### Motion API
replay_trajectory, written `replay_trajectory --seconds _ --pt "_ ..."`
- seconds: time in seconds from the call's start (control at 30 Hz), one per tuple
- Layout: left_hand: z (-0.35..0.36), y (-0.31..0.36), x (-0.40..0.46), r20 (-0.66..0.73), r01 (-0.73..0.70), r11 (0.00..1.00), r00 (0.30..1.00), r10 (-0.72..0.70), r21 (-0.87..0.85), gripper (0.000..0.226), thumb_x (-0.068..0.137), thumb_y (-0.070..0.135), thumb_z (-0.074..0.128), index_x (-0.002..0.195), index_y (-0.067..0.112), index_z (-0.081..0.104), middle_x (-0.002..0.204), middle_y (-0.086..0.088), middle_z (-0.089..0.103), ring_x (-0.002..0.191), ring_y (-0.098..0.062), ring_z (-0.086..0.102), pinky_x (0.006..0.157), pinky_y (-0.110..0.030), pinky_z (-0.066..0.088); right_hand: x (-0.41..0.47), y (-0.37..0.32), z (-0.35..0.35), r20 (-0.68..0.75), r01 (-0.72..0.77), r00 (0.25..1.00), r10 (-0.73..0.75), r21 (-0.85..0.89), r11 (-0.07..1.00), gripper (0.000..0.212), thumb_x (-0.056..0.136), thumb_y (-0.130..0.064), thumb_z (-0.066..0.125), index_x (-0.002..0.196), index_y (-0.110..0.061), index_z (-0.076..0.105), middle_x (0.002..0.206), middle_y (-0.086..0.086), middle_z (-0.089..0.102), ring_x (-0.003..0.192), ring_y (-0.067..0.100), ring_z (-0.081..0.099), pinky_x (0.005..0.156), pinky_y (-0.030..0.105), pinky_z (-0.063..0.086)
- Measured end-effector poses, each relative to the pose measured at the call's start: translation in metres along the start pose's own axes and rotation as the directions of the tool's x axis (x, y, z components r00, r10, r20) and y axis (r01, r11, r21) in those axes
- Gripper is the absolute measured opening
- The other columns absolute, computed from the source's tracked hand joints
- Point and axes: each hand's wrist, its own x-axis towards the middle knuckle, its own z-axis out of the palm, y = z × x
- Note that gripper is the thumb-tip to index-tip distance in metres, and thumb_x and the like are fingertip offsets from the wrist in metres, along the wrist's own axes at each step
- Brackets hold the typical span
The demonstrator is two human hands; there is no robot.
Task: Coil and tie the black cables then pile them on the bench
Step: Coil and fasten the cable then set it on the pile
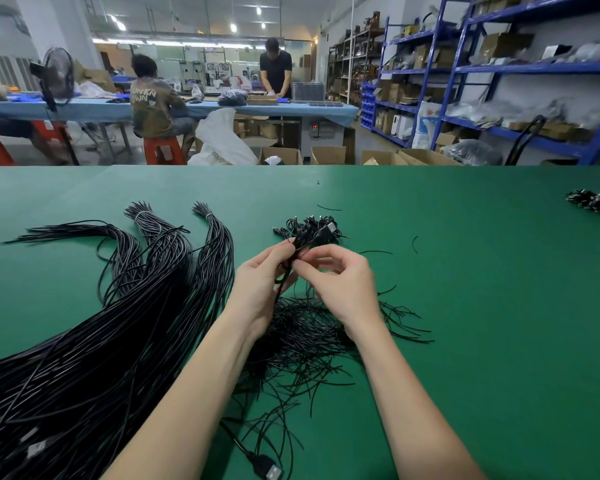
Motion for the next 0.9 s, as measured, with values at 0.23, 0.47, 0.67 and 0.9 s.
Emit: replay_trajectory --seconds 0.23,0.47,0.67,0.9 --pt "-0.002 0.005 0.001 0.038 0.137 0.99 0.99 -0.138 0.028 0.016 0.093 0.024 0.064 0.095 0.015 0.077 0.1 0.0 0.077 0.074 -0.007 0.063 0.076 -0.024 0.045 0.0 -0.004 -0.014 0.255 -0.192 0.957 0.135 0.214 0.958 0.003 0.09 -0.017 0.079 0.087 -0.019 0.079 0.081 0.002 0.078 0.06 0.007 0.062 0.052 0.018 0.05" --pt "-0.002 0.002 0.0 0.077 0.111 0.968 0.988 -0.131 0.224 0.024 0.096 0.019 0.06 0.113 0.005 0.071 0.097 -0.004 0.076 0.078 -0.007 0.064 0.066 -0.019 0.05 0.006 0.006 -0.027 0.313 -0.314 0.919 0.238 0.218 0.924 0.004 0.089 -0.012 0.079 0.091 -0.01 0.077 0.072 -0.005 0.074 0.059 0.003 0.062 0.055 0.016 0.053" --pt "-0.007 0.004 0.0 0.141 0.15 0.966 0.973 -0.182 0.212 0.013 0.094 0.011 0.065 0.093 0.005 0.076 0.089 -0.009 0.073 0.068 -0.011 0.063 0.066 -0.019 0.056 0.005 0.012 -0.038 0.358 -0.153 0.927 0.112 0.089 0.984 0.002 0.092 -0.011 0.075 0.092 -0.009 0.076 0.069 -0.009 0.07 0.066 0.002 0.063 0.06 0.019 0.057" --pt "-0.005 0.01 -0.003 0.18 0.154 0.969 0.965 -0.189 0.194 0.018 0.091 0.009 0.069 0.079 0.01 0.081 0.091 -0.006 0.077 0.08 -0.007 0.072 0.073 -0.015 0.057 0.008 0.011 -0.041 0.311 0.019 0.95 0.004 -0.071 0.997 0.002 0.088 -0.02 0.081 0.088 -0.019 0.08 0.068 -0.006 0.071 0.061 0.006 0.061 0.061 0.028 0.058"
